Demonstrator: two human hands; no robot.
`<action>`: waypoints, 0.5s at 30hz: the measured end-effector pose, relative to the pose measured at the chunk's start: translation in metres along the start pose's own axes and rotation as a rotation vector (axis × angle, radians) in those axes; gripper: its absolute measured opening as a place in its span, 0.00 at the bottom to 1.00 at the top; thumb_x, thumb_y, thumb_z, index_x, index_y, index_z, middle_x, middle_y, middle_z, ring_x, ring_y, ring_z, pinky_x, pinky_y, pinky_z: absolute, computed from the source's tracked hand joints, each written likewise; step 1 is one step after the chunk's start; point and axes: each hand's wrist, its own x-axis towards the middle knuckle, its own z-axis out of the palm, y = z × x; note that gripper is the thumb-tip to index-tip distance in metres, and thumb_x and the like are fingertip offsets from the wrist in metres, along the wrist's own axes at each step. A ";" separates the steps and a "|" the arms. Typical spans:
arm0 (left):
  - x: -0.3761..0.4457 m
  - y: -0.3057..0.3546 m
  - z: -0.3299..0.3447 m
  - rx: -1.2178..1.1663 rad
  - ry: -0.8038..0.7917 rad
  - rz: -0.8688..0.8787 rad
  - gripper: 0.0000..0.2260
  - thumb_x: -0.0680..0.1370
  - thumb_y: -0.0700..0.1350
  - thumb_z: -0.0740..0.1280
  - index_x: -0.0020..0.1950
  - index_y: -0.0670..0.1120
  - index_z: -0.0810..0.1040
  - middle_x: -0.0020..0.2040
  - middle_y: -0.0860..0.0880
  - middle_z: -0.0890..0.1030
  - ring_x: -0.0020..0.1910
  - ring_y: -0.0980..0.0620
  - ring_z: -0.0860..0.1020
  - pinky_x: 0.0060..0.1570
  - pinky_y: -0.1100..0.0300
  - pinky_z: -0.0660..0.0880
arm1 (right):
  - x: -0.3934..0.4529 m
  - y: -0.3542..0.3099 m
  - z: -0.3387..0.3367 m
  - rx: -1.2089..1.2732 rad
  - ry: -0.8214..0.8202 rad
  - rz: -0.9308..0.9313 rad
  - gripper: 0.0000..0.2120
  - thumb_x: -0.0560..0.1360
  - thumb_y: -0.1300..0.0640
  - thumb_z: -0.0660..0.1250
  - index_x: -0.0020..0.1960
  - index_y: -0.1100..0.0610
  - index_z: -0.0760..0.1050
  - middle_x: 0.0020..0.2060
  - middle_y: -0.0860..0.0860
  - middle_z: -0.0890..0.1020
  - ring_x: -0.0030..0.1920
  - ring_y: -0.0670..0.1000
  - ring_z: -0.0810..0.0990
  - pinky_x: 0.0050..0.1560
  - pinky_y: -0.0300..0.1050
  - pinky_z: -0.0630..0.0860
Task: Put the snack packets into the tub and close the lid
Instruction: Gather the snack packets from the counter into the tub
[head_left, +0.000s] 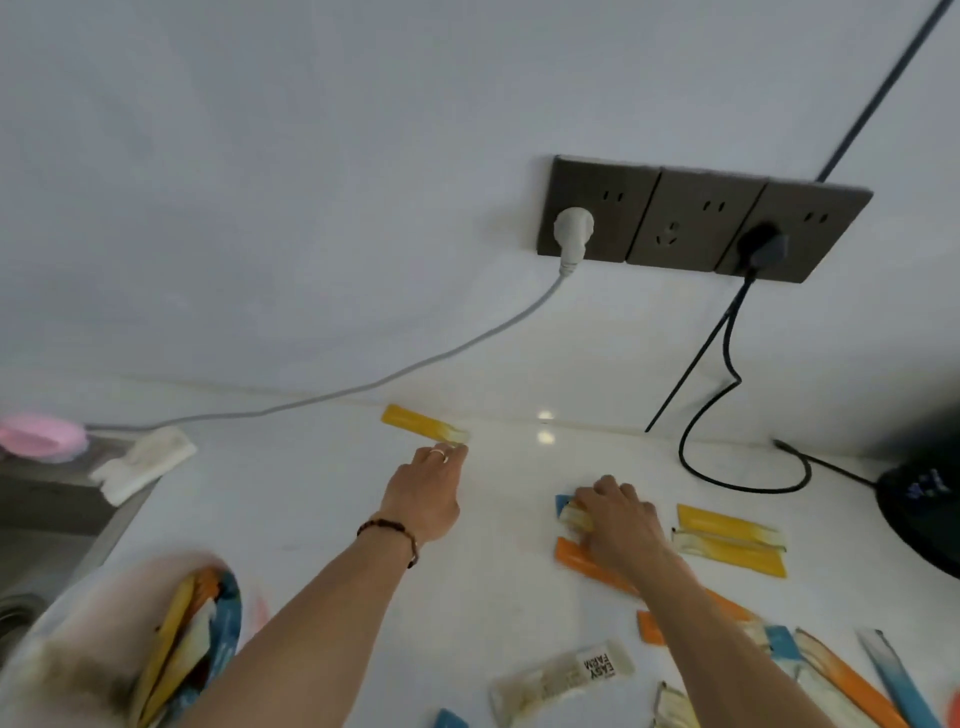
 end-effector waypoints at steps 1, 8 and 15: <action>0.011 -0.004 -0.001 -0.010 0.005 -0.007 0.30 0.74 0.33 0.57 0.75 0.46 0.56 0.73 0.44 0.64 0.71 0.43 0.62 0.58 0.49 0.71 | 0.007 0.000 0.000 0.013 -0.008 -0.016 0.22 0.71 0.60 0.62 0.64 0.47 0.67 0.61 0.51 0.71 0.62 0.55 0.70 0.58 0.53 0.69; 0.064 -0.021 0.007 0.072 0.016 -0.087 0.28 0.75 0.32 0.56 0.74 0.46 0.57 0.75 0.45 0.61 0.76 0.44 0.55 0.72 0.42 0.53 | 0.026 0.009 0.004 0.224 -0.108 -0.060 0.12 0.74 0.57 0.66 0.57 0.56 0.73 0.56 0.55 0.76 0.56 0.55 0.76 0.52 0.46 0.71; 0.008 -0.005 0.022 0.045 -0.062 -0.005 0.10 0.78 0.36 0.56 0.58 0.41 0.68 0.56 0.42 0.74 0.52 0.42 0.74 0.47 0.53 0.69 | -0.002 -0.007 0.000 0.229 0.053 -0.160 0.09 0.75 0.59 0.61 0.55 0.56 0.71 0.49 0.55 0.79 0.48 0.59 0.79 0.45 0.48 0.70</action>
